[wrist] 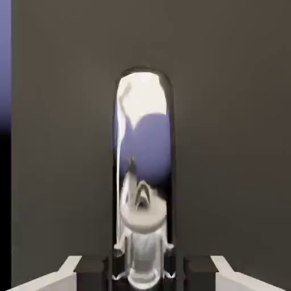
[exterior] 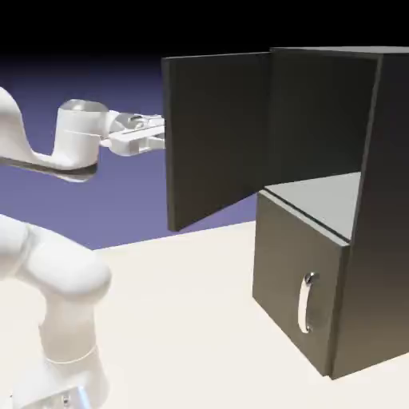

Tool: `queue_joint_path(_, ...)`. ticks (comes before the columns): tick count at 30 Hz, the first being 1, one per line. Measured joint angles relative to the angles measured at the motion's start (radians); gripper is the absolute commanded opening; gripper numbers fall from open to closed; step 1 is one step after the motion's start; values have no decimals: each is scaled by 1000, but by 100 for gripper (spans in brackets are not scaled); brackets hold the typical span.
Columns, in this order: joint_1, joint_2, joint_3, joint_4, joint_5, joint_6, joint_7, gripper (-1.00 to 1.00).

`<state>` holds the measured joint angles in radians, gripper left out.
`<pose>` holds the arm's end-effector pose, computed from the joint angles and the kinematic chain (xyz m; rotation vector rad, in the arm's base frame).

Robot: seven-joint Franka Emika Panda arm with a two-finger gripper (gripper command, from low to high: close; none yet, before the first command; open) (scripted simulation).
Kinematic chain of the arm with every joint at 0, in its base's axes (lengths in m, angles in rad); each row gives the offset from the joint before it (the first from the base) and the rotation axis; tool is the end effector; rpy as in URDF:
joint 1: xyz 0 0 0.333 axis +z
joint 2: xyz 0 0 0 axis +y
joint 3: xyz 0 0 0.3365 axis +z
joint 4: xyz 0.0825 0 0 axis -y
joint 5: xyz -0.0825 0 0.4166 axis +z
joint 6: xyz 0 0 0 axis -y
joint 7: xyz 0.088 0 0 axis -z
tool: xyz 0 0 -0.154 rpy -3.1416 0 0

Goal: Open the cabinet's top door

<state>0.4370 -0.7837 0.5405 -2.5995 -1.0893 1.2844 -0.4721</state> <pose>0.2473 0.1529 0.5444 1.3018 0.8930 -0.2872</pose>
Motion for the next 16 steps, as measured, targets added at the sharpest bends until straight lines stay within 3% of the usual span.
queue_joint_path(15, -291, 543, 387, 503, 173, -550, 261, -100)
queue_joint_path(16, -293, 552, 392, 511, 174, -559, 267, 100)
